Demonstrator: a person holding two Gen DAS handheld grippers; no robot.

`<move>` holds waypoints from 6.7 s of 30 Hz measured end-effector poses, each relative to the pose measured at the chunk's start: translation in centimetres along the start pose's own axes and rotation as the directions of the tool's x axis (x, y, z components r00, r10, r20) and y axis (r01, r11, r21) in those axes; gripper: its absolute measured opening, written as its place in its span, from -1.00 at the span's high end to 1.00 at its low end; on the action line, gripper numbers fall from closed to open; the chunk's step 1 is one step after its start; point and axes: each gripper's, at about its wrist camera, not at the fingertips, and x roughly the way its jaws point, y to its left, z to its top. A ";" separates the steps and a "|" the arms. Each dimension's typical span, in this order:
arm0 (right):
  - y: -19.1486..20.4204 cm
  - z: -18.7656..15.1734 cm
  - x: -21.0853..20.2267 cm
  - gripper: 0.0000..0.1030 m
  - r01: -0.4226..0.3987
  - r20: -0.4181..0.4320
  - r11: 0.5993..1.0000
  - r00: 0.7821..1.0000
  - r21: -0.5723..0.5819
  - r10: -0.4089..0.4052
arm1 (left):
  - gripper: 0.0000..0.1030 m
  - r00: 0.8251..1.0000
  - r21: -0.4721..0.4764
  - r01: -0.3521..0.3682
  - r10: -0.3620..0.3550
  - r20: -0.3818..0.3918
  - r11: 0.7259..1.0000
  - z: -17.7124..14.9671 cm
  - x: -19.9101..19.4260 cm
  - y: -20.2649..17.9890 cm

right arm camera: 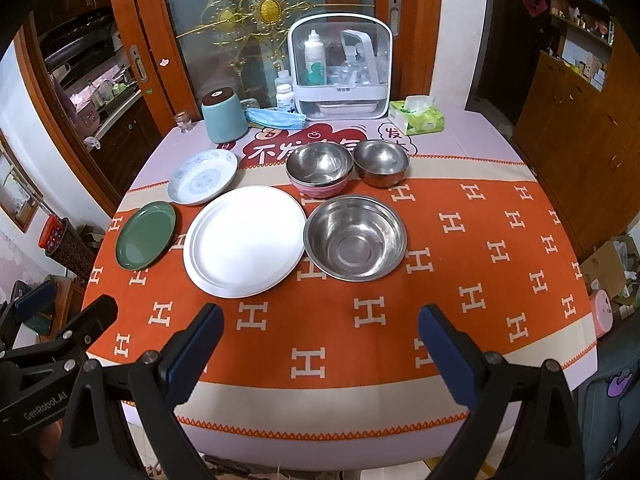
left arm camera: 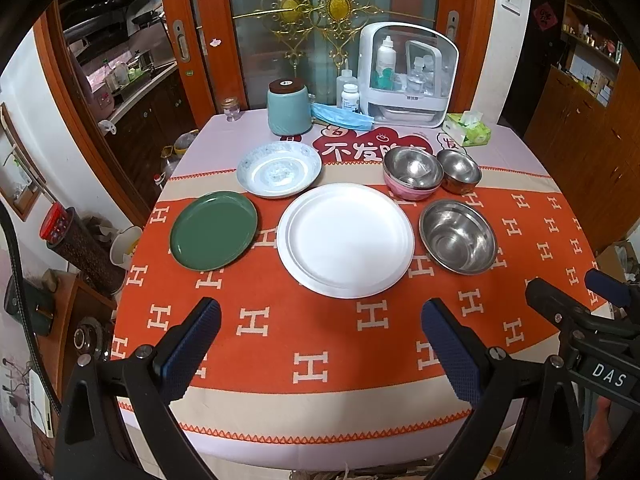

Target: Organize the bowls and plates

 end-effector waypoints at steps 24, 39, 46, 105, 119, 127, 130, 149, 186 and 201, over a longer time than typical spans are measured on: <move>0.4 1.4 0.3 -0.91 -0.006 0.044 1.000 0.999 -0.010 0.006 | -0.94 1.000 0.003 -0.020 0.019 0.022 1.000 1.6 1.0 1.0; 0.3 3.7 1.1 -0.88 -0.022 0.058 0.999 0.998 -0.025 0.023 | -0.93 1.000 -0.043 -0.009 0.008 -0.011 0.999 3.7 2.3 2.5; 0.1 5.6 2.5 -0.79 -0.003 0.050 0.999 0.999 -0.050 0.006 | -0.93 0.997 -0.069 -0.011 0.016 0.075 0.998 4.5 2.6 4.3; 3.8 12.9 32.7 0.44 -0.241 -0.544 0.953 0.832 -0.181 0.107 | 0.19 0.837 -0.363 0.185 -0.340 -0.429 0.913 5.1 31.4 9.0; 3.9 12.9 32.9 0.60 -0.231 -0.546 0.957 0.832 -0.174 0.102 | 0.62 0.809 -0.383 0.171 -0.351 -0.472 0.908 4.2 33.4 10.1; 3.3 12.3 32.0 0.75 -0.226 -0.530 0.959 0.842 -0.170 0.105 | 0.64 0.833 -0.366 0.170 -0.332 -0.443 0.915 4.8 31.7 10.5; 3.2 12.1 31.4 0.75 -0.228 -0.524 0.962 0.843 -0.152 0.117 | 0.65 0.839 -0.359 0.163 -0.321 -0.439 0.919 5.0 30.9 10.7; 2.0 3.3 18.7 0.76 -0.230 -0.516 0.972 0.839 -0.051 0.172 | 0.65 0.844 -0.216 0.201 -0.281 -0.456 0.955 0.1 20.1 11.6; 1.1 -6.0 17.4 0.81 -0.184 -0.520 0.981 0.834 0.057 0.187 | 0.58 0.798 -0.205 0.155 -0.245 -0.550 0.966 -8.2 22.3 10.6; 0.6 -5.4 17.8 0.80 -0.163 -0.488 0.987 0.861 0.005 0.145 | 0.02 0.823 -0.206 0.132 -0.223 -0.522 0.969 -7.6 23.0 9.4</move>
